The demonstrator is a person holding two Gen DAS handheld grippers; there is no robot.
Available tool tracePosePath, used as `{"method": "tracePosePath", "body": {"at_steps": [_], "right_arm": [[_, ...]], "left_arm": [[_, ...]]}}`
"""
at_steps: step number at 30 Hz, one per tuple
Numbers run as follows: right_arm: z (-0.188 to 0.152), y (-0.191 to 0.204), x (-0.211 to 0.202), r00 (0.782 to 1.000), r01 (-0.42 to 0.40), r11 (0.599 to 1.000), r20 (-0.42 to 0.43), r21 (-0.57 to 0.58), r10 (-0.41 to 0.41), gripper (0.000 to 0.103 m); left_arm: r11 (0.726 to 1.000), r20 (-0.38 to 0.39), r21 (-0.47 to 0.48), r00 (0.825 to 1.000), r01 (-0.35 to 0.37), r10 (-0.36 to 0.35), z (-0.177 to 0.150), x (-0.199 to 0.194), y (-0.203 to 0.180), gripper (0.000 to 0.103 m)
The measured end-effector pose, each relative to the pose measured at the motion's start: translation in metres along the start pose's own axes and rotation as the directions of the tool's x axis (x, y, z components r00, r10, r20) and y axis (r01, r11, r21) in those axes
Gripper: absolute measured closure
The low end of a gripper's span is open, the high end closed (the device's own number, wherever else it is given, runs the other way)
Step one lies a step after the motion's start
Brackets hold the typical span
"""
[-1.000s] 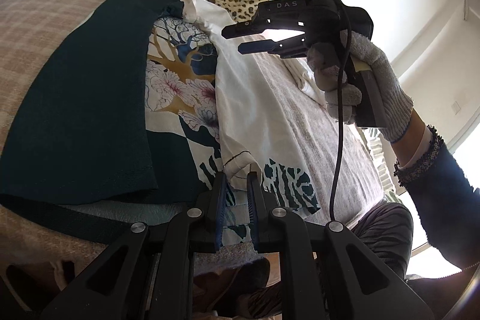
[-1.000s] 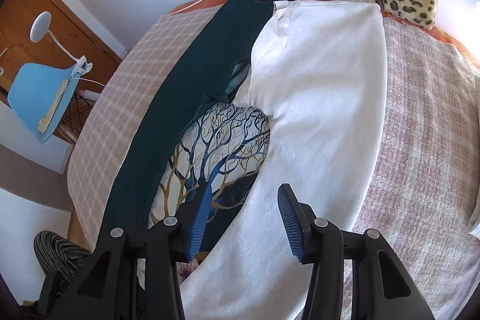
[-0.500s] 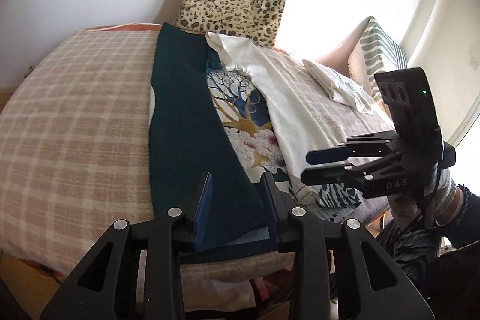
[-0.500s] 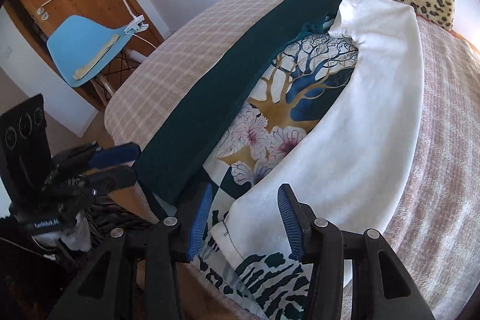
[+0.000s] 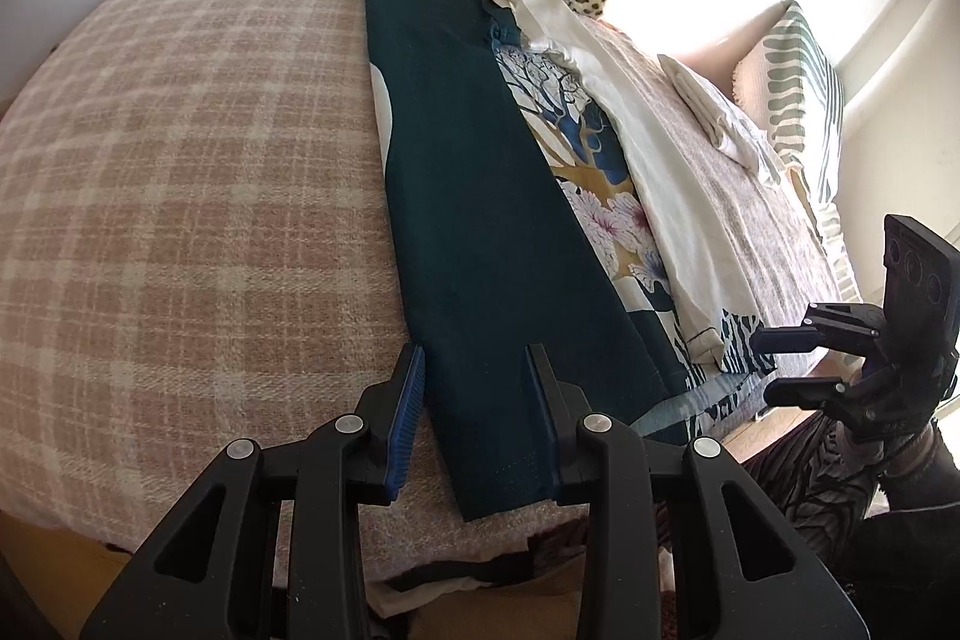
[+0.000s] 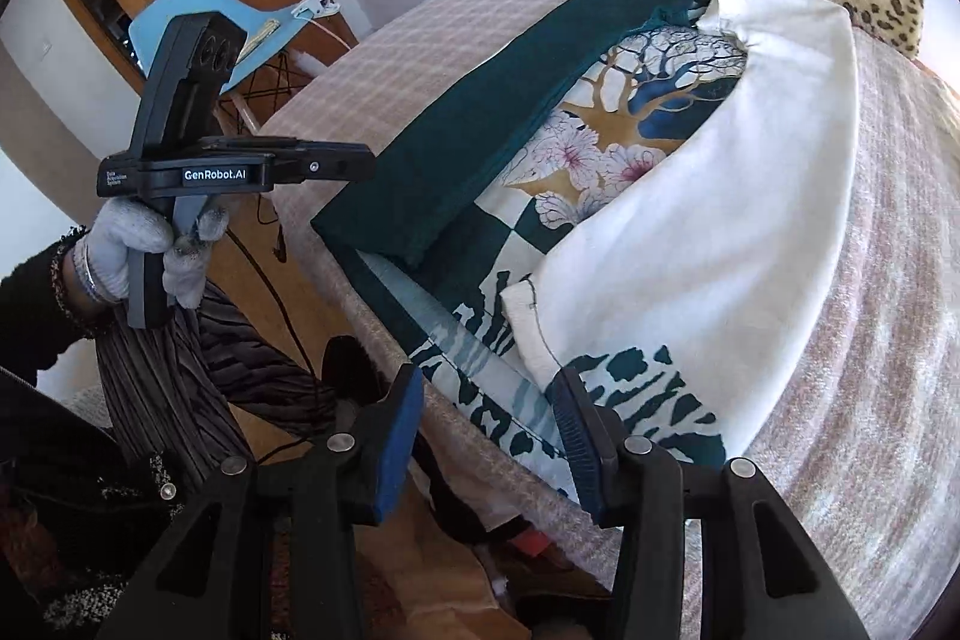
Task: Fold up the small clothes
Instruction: 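Open the right tool, then open the left tool and withdraw, then grasp the folded shirt's hem with the left tool while the right tool grasps it too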
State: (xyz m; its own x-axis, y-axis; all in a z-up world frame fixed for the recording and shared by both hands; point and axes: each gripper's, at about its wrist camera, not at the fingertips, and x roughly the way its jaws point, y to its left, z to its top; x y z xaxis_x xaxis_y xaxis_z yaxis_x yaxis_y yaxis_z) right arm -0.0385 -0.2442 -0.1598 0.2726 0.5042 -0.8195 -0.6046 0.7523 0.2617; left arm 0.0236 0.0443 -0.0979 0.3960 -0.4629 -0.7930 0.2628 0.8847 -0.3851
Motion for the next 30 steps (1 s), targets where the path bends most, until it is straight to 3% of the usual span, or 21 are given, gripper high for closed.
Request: {"method": "tracePosePath", "body": {"at_steps": [3,5,8,11,14,16,17,18,20,26,28,29,30], "right_arm": [[-0.012,-0.026,-0.025,0.994,0.085,0.989,0.059,0.119,-0.092,0.054],[-0.021,-0.050,-0.032,0.990,0.118,0.967,0.054,0.225,-0.133,0.054],[-0.032,-0.075,-0.030,0.994,0.086,0.932,0.039,0.353,-0.107,0.054],[-0.034,-0.079,-0.027,0.995,0.038,0.921,0.065,0.388,-0.069,0.054],[-0.030,-0.073,-0.022,0.997,0.017,0.930,0.063,0.367,-0.043,0.067],[-0.028,-0.066,-0.016,0.998,0.033,0.942,0.041,0.334,-0.050,0.070],[-0.026,-0.062,-0.015,0.997,0.058,0.950,0.039,0.306,-0.073,0.078],[-0.024,-0.059,-0.012,0.995,0.079,0.956,0.028,0.282,-0.090,0.094],[-0.024,-0.061,-0.010,0.994,0.092,0.957,0.024,0.276,-0.102,0.103],[-0.035,-0.073,-0.020,0.998,0.040,0.951,0.041,0.306,-0.055,0.103],[-0.036,-0.077,-0.021,0.999,-0.015,0.948,0.053,0.319,-0.002,0.096],[-0.036,-0.079,-0.021,0.998,-0.028,0.944,0.056,0.329,0.010,0.087],[-0.037,-0.083,-0.021,0.998,-0.044,0.938,0.056,0.345,0.026,0.068]], "left_arm": [[1.000,-0.002,-0.027,1.000,0.016,-0.016,-0.004,-0.003,0.003,0.072],[0.999,-0.005,-0.035,1.000,0.018,-0.018,-0.006,-0.005,0.003,0.072],[0.998,-0.009,-0.053,0.999,0.036,-0.037,-0.011,-0.007,0.004,0.072],[0.997,-0.009,-0.061,0.999,0.044,-0.045,-0.013,-0.008,0.004,0.072],[0.998,-0.007,-0.052,0.999,0.035,-0.036,-0.013,-0.008,0.001,0.073],[0.999,0.003,-0.039,1.000,0.029,-0.029,-0.013,-0.008,0.001,0.080],[0.999,0.007,-0.036,0.999,0.034,-0.033,-0.014,-0.007,0.000,0.094],[0.999,0.006,-0.029,1.000,0.029,-0.029,-0.014,-0.005,0.000,0.097],[1.000,0.014,0.007,1.000,0.003,-0.004,-0.015,-0.005,-0.002,0.100],[1.000,0.023,0.021,1.000,-0.003,0.003,-0.015,-0.010,0.002,0.101],[1.000,0.010,-0.006,1.000,0.011,-0.011,-0.015,-0.009,0.005,0.101],[0.999,-0.004,-0.030,1.000,0.023,-0.023,-0.014,-0.008,0.007,0.096],[0.998,-0.020,-0.054,0.999,0.038,-0.039,-0.014,-0.007,0.010,0.090]]}}
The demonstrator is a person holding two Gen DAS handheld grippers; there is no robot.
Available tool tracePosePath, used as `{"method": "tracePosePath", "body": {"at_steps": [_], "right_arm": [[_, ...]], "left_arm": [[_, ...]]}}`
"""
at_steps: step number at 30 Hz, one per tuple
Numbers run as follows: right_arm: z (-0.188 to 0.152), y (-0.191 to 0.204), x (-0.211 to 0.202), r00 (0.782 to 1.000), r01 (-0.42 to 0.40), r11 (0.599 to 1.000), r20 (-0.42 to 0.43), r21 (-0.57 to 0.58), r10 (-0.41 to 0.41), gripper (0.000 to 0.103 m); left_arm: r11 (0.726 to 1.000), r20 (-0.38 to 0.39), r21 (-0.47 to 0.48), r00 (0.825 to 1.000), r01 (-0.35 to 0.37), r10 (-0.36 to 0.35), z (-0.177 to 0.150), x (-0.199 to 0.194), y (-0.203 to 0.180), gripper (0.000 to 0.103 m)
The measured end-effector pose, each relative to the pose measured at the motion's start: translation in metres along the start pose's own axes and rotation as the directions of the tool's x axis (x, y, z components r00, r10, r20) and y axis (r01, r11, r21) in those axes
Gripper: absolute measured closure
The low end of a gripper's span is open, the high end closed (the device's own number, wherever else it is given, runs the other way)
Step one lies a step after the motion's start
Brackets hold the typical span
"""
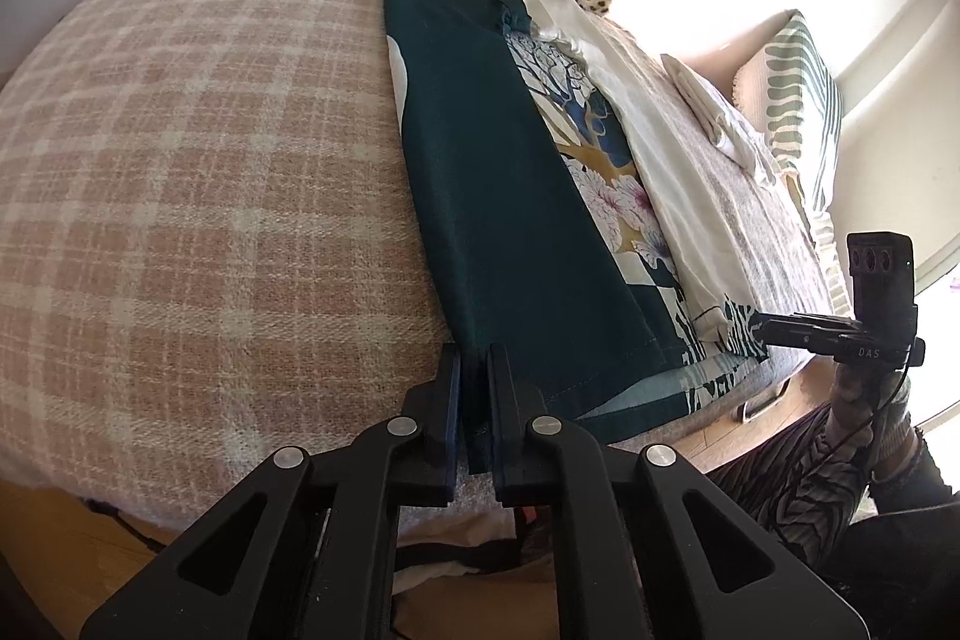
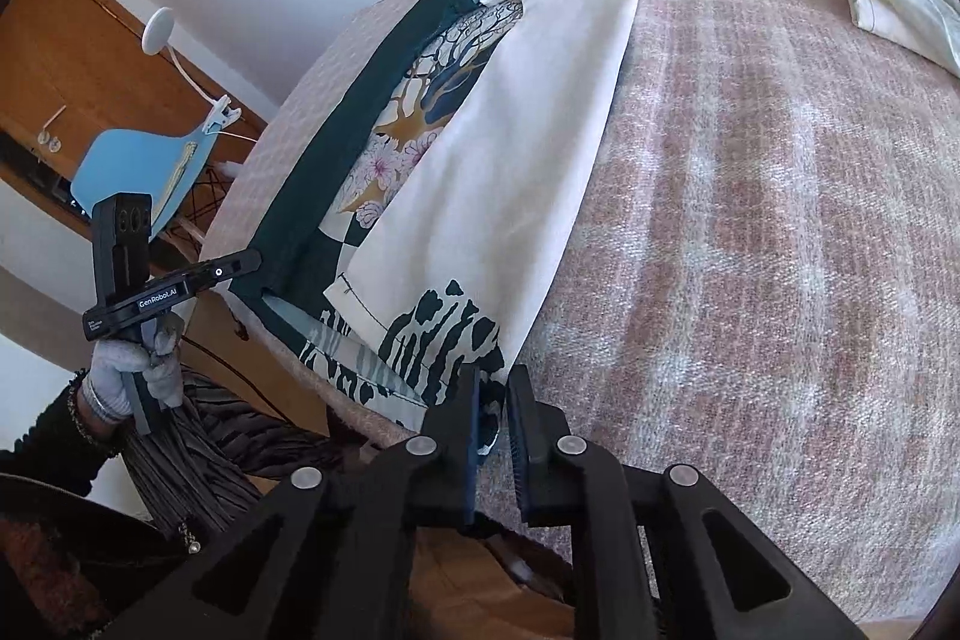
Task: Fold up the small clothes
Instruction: 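Grasp the folded shirt's hem with the left tool while the right tool grasps it too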
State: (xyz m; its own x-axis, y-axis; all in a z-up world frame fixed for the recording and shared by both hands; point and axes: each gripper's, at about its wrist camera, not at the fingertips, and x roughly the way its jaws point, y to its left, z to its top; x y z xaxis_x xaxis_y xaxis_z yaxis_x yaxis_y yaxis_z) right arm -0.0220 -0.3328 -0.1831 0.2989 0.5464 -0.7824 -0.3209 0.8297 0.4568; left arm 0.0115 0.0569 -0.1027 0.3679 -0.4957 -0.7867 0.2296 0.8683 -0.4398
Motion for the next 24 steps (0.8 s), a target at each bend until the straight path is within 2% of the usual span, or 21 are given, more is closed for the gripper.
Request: {"method": "tracePosePath", "body": {"at_steps": [5,7,8,9,12,18,24], "right_arm": [[-0.001,-0.013,0.001,0.996,-0.092,0.994,0.010,0.056,0.091,0.068],[-0.003,-0.015,0.001,0.994,-0.106,0.992,0.018,0.067,0.105,0.074],[-0.003,-0.015,0.001,0.994,-0.106,0.992,0.019,0.063,0.105,0.081],[-0.003,-0.015,0.003,0.994,-0.104,0.993,0.017,0.060,0.104,0.089],[-0.004,-0.014,0.007,0.994,-0.108,0.992,0.015,0.064,0.107,0.101],[-0.004,-0.024,0.004,0.986,-0.168,0.979,0.045,0.114,0.164,0.103],[0.004,-0.026,-0.006,0.964,-0.257,0.954,0.105,0.158,0.242,0.103]], "left_arm": [[1.000,-0.006,0.003,1.000,0.018,-0.018,-0.002,-0.002,0.000,0.088],[1.000,-0.003,0.010,1.000,0.013,-0.013,-0.003,-0.001,0.000,0.097],[1.000,-0.004,0.013,1.000,0.017,-0.017,-0.003,0.000,0.000,0.099],[1.000,0.003,0.016,1.000,0.016,-0.016,-0.004,0.000,0.000,0.100],[1.000,0.008,0.022,1.000,0.017,-0.017,-0.004,-0.001,-0.001,0.101],[0.998,0.037,-0.020,0.997,0.068,-0.067,0.002,-0.008,0.001,0.102],[0.992,0.087,-0.025,0.989,0.124,-0.122,0.018,-0.017,-0.008,0.102]]}}
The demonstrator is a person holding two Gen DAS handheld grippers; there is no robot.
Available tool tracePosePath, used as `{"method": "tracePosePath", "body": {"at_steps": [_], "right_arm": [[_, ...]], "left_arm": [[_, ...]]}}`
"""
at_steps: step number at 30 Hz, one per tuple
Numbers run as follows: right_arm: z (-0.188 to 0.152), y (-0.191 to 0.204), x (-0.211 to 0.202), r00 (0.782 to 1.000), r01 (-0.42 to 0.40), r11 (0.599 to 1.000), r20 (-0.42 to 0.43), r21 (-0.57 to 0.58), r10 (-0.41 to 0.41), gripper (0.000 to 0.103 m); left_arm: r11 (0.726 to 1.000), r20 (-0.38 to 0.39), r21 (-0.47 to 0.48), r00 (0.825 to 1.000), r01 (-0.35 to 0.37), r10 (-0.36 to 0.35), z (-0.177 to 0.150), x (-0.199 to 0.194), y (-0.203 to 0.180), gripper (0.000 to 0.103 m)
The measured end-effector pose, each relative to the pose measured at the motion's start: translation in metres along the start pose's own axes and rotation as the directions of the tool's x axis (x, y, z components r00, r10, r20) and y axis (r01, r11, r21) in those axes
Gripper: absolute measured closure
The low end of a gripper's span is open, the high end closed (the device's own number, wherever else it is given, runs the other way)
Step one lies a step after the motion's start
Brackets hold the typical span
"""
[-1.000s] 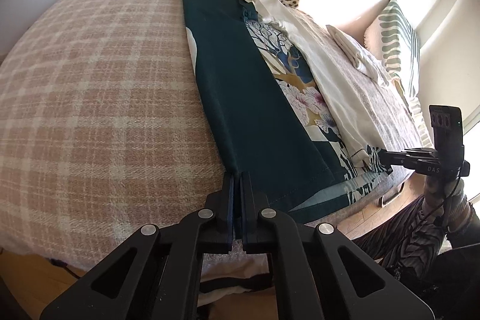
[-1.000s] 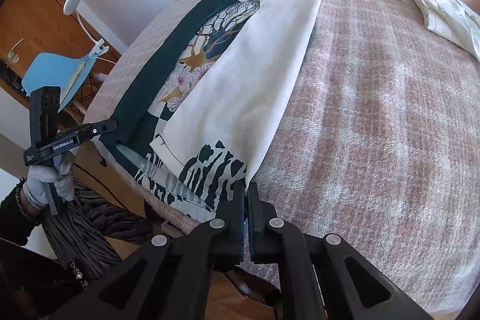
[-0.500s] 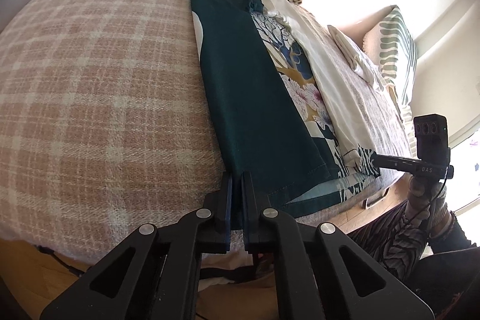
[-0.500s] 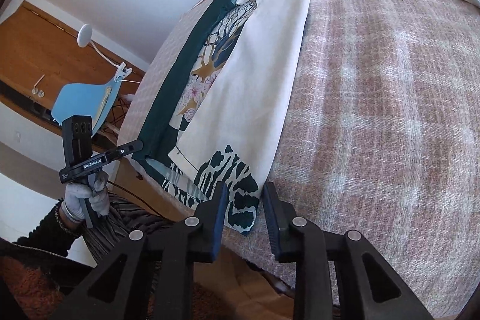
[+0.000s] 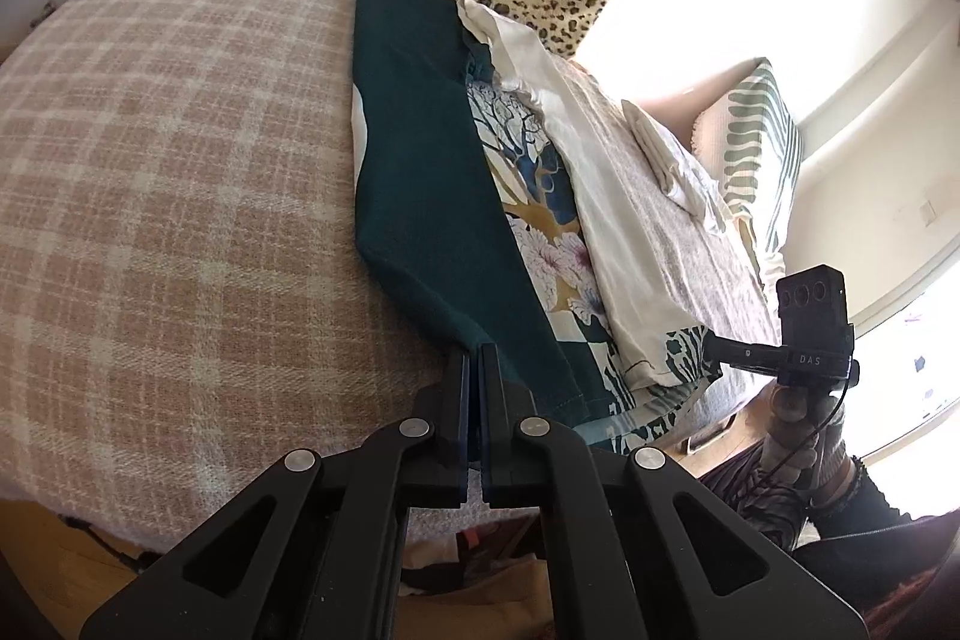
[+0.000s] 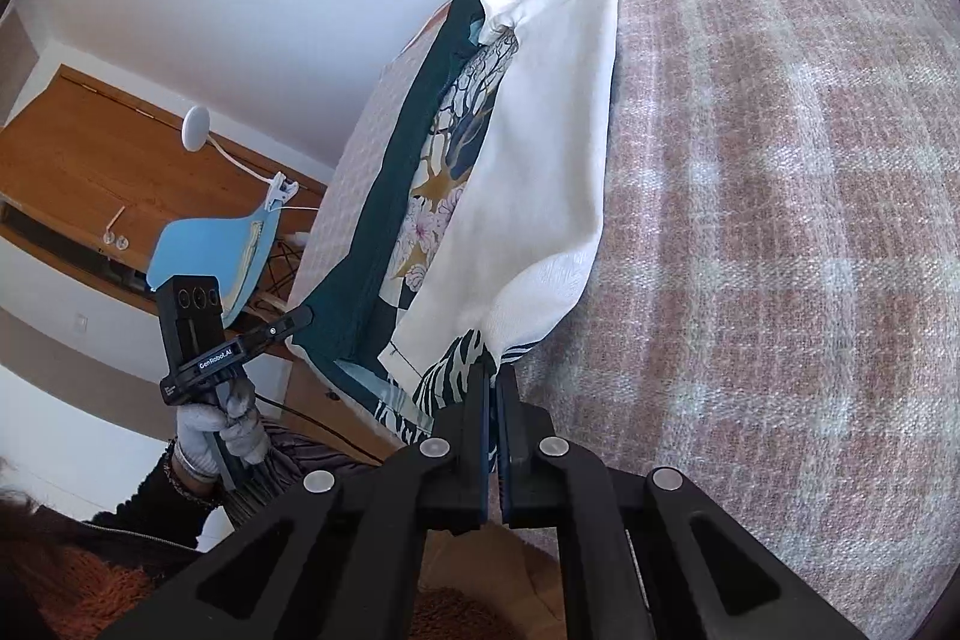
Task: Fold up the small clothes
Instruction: 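Grasp the folded shirt's hem with the left tool while the right tool grasps it too, then fold the hem up toward the collar with both tools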
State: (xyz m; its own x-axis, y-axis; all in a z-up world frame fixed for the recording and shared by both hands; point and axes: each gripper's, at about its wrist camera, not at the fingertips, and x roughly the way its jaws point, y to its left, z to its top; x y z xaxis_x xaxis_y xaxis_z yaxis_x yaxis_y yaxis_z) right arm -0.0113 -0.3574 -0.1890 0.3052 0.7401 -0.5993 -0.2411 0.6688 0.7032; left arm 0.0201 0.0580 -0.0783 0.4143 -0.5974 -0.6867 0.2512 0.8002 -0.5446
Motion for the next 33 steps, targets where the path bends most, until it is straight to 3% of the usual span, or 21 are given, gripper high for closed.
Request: {"method": "tracePosePath", "body": {"at_steps": [8,13,18,27,33], "right_arm": [[0.031,0.003,-0.003,0.997,-0.054,0.998,0.059,0.023,0.053,0.103],[0.062,0.008,0.003,0.996,-0.031,0.999,0.082,0.006,0.031,0.103],[0.101,-0.003,0.016,0.994,-0.007,1.000,0.108,0.023,0.004,0.103],[0.138,-0.046,0.039,0.995,0.013,0.990,0.100,0.139,-0.027,0.103],[0.155,-0.043,0.044,0.993,0.010,0.992,0.112,0.129,-0.024,0.103]], "left_arm": [[0.999,0.031,0.037,1.000,0.000,-0.001,0.032,0.012,-0.009,0.102],[0.997,0.084,0.057,0.995,-0.049,0.045,0.065,0.021,-0.007,0.102],[0.993,0.089,0.069,0.992,-0.100,0.093,0.091,0.044,-0.003,0.102],[0.988,0.080,0.029,0.986,-0.151,0.148,0.111,0.074,0.020,0.102],[0.988,0.093,-0.004,0.983,-0.156,0.156,0.123,0.079,0.028,0.102]]}}
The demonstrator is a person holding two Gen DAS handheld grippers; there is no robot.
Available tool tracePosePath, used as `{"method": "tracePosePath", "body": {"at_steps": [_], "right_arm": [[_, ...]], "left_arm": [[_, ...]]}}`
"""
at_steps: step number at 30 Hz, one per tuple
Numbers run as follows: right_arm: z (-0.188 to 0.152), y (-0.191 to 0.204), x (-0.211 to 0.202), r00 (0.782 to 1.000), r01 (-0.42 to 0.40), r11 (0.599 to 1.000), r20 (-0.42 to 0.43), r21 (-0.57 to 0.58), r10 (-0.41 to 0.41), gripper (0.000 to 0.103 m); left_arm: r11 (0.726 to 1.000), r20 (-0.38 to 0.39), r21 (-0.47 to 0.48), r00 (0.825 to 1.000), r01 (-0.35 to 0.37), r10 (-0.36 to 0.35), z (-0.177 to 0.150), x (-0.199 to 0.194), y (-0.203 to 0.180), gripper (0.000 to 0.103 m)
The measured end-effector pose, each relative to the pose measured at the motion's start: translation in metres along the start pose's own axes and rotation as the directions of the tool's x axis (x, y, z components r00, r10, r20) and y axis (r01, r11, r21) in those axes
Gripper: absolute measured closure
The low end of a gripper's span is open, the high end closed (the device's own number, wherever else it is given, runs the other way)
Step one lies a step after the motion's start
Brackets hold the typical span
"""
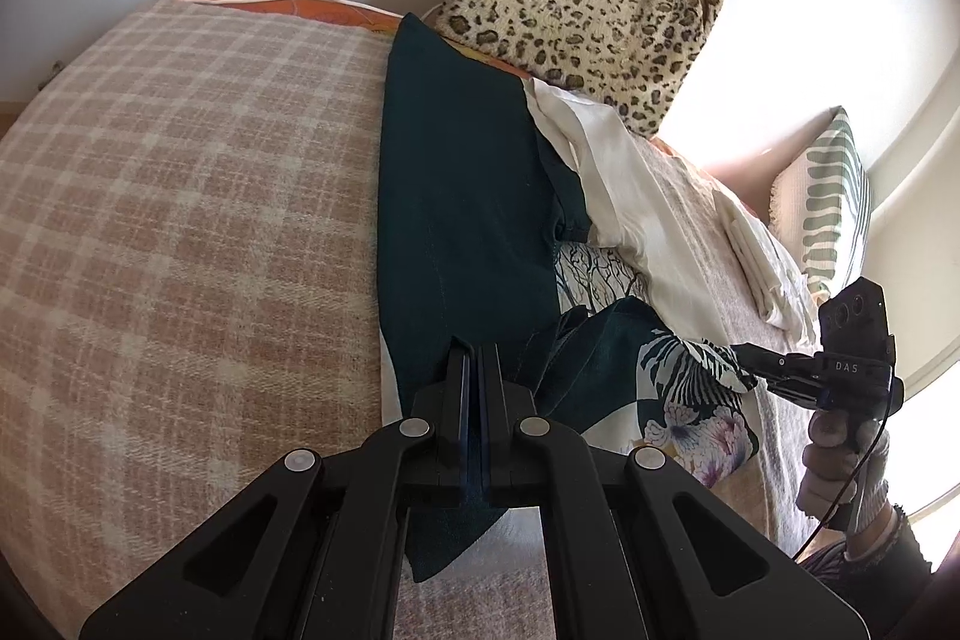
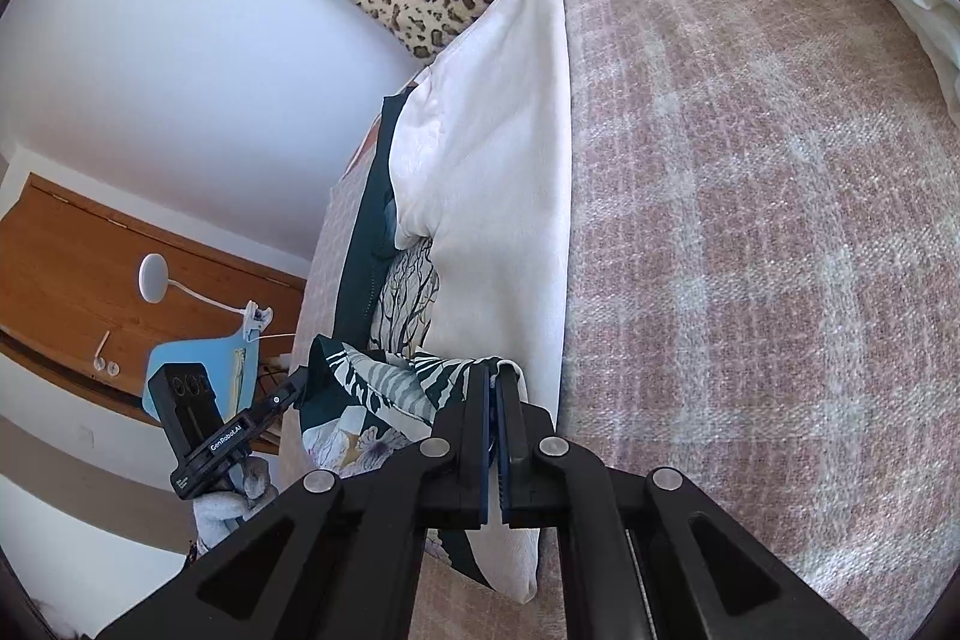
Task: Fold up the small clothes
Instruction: 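Fold the hem up toward the collar with both tools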
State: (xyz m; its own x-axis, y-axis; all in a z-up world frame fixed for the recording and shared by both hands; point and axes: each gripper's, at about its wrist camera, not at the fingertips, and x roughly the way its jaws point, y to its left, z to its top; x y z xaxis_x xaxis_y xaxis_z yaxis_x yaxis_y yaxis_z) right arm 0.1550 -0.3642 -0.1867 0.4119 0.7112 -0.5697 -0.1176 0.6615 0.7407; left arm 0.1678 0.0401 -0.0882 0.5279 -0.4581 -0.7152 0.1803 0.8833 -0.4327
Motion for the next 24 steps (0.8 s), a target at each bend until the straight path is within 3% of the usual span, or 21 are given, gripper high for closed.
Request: {"method": "tracePosePath", "body": {"at_steps": [7,10,11,13,14,19,24], "right_arm": [[0.007,-0.002,0.008,0.999,0.032,0.999,-0.001,0.001,-0.032,0.103],[0.008,-0.005,0.008,0.999,0.039,0.999,-0.007,0.002,-0.039,0.097],[0.009,-0.004,0.005,0.999,0.046,0.999,-0.004,-0.003,-0.046,0.094],[0.010,-0.002,-0.003,0.997,0.078,0.997,0.025,-0.020,-0.077,0.073],[0.011,0.000,-0.010,0.993,0.102,0.994,0.058,-0.030,-0.100,0.068],[0.006,0.025,-0.028,0.986,0.130,0.979,0.128,-0.159,-0.110,0.070],[-0.010,0.051,-0.005,0.995,0.100,0.945,0.033,-0.312,-0.094,0.072]], "left_arm": [[1.000,0.013,-0.009,1.000,-0.010,0.010,0.007,0.007,0.007,0.102],[0.999,0.013,-0.014,0.999,-0.036,0.036,0.009,0.007,0.010,0.091],[0.999,0.023,-0.019,0.999,-0.046,0.047,0.010,0.005,0.011,0.087],[0.998,0.053,-0.033,0.997,-0.061,0.063,0.013,-0.003,0.015,0.082],[0.997,0.070,-0.039,0.995,-0.072,0.075,0.015,-0.009,0.017,0.077],[1.000,0.116,0.009,0.993,-0.022,0.021,0.007,-0.033,0.008,0.077],[0.996,0.039,0.080,0.999,0.028,-0.031,-0.010,-0.016,-0.013,0.077]]}}
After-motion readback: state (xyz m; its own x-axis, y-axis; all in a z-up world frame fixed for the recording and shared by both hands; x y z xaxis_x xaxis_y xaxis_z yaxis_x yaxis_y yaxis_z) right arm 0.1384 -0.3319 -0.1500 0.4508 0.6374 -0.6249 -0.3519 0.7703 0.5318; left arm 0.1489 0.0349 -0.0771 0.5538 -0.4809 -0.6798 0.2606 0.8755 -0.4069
